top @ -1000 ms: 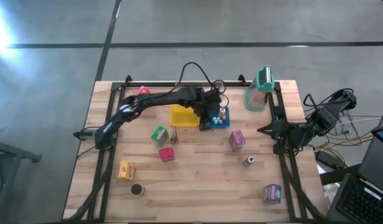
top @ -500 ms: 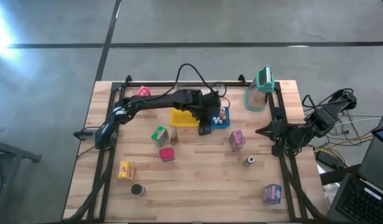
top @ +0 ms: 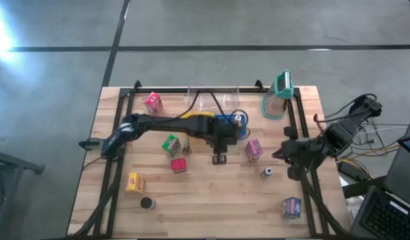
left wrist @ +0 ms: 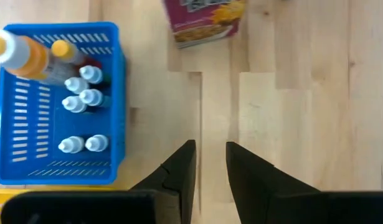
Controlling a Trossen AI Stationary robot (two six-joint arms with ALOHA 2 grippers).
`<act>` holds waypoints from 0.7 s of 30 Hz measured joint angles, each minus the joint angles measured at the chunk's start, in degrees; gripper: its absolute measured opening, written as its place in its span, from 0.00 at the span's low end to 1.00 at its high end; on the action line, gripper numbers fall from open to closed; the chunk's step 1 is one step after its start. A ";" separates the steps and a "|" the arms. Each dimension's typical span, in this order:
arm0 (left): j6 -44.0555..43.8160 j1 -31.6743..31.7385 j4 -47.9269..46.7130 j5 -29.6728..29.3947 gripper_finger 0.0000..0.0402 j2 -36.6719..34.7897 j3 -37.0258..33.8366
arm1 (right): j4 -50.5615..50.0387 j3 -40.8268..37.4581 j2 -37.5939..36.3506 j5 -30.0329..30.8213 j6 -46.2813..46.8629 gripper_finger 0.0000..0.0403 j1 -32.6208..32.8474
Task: Pick & Place Kitchen Items
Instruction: Put the black food coloring bottle into the blue bin
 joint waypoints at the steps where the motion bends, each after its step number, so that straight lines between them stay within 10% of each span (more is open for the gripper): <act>1: -0.22 -0.84 -0.10 -1.10 0.23 0.00 0.00 | -1.65 0.92 1.00 -0.15 1.61 0.09 0.85; 21: -1.42 -8.85 16.44 -6.41 0.23 -0.04 -4.06 | -9.77 0.98 12.64 -4.05 28.45 0.40 12.52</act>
